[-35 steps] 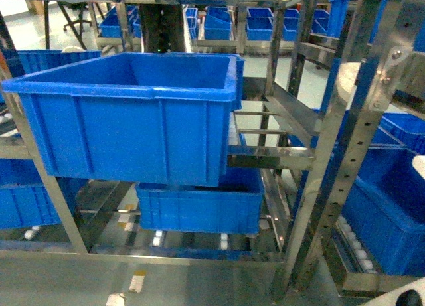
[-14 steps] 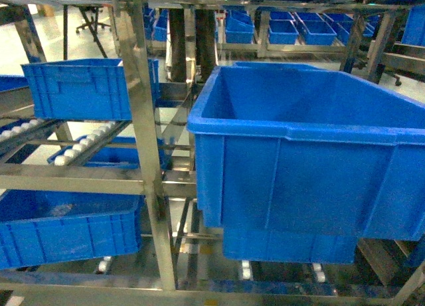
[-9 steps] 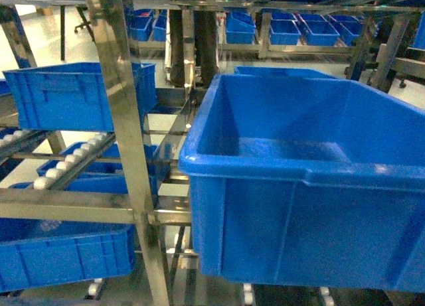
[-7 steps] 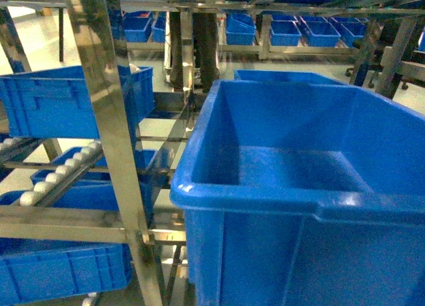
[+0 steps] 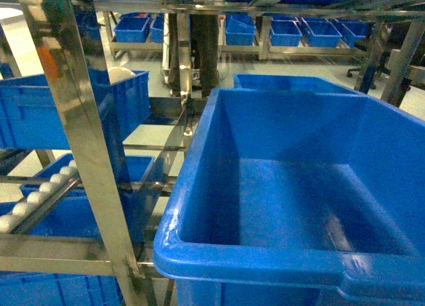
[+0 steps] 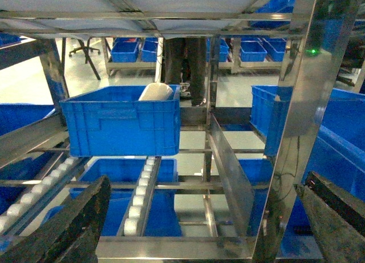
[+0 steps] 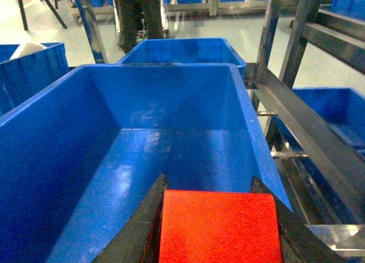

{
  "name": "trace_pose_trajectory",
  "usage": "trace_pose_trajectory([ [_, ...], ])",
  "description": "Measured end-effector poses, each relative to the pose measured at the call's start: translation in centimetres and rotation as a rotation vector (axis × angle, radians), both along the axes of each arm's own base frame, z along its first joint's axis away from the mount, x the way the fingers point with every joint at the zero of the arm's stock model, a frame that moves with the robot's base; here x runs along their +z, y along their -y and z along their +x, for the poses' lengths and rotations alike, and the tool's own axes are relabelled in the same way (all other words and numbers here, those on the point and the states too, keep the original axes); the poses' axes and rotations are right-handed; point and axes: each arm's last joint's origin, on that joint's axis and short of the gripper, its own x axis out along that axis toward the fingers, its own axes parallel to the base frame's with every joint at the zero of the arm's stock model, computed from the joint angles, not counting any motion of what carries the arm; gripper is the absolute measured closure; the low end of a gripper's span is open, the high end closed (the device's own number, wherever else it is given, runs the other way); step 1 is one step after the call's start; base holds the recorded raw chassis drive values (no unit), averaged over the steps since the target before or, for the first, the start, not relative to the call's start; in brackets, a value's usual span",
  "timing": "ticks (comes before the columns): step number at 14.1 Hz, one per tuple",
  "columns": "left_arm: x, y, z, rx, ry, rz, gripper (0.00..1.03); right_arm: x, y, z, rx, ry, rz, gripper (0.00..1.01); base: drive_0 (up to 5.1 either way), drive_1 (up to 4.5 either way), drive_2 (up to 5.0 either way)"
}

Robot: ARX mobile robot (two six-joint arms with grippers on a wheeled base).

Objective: Place magnetic block on left shelf second layer

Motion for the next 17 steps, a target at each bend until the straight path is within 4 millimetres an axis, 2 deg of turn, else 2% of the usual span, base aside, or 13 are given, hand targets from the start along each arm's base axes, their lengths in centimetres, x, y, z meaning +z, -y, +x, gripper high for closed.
trace_pose_trajectory([
  [1, 0.0, 0.0, 0.0, 0.000, 0.000, 0.000, 0.05, 0.5, -0.1, 0.8, -0.003, -0.006, 0.040, 0.68, 0.0, 0.00, 0.0],
  [2, 0.0, 0.0, 0.0, 0.000, 0.000, 0.000, 0.05, 1.4, -0.4, 2.7, -0.006, 0.015, 0.104, 0.68, 0.0, 0.00, 0.0],
  [4, 0.0, 0.0, 0.0, 0.000, 0.000, 0.000, 0.05, 0.9, -2.1, 5.2, 0.050, 0.005, 0.168, 0.68, 0.0, 0.00, 0.0],
  [5, 0.0, 0.0, 0.0, 0.000, 0.000, 0.000, 0.05, -1.2, -4.3, 7.5, 0.147, -0.088, 0.192, 0.68, 0.0, 0.00, 0.0],
  [7, 0.0, 0.0, 0.0, 0.000, 0.000, 0.000, 0.05, -3.7, -6.7, 10.0, 0.236, -0.192, 0.202, 0.68, 0.0, 0.00, 0.0],
  [9, 0.0, 0.0, 0.0, 0.000, 0.000, 0.000, 0.05, -5.9, -8.7, 13.0, 0.231, -0.249, 0.175, 0.68, 0.0, 0.00, 0.0],
  [11, 0.0, 0.0, 0.0, 0.000, 0.000, 0.000, 0.05, -7.2, -9.8, 16.9, 0.147, -0.258, 0.134, 0.66, 0.0, 0.00, 0.0],
  [12, 0.0, 0.0, 0.0, 0.000, 0.000, 0.000, 0.05, -7.1, -9.6, 17.3, 0.125, -0.240, 0.133, 0.54, 0.0, 0.00, 0.0],
  [13, 0.0, 0.0, 0.0, 0.000, 0.000, 0.000, 0.05, -6.5, -9.4, 16.8, 0.109, -0.189, 0.139, 0.43, 0.0, 0.00, 0.0],
  [14, 0.0, 0.0, 0.0, 0.000, 0.000, 0.000, 0.05, -5.6, -8.9, 15.4, 0.082, -0.106, 0.123, 0.32, 0.0, 0.00, 0.0],
  [16, 0.0, 0.0, 0.0, 0.000, 0.000, 0.000, 0.05, -4.4, -8.1, 10.0, 0.033, 0.148, 0.004, 0.06, 0.0, 0.00, 0.0],
  [17, 0.0, 0.0, 0.0, 0.000, 0.000, 0.000, 0.05, -4.9, -7.4, 7.0, 0.036, 0.189, -0.051, 0.02, 0.0, 0.00, 0.0],
])
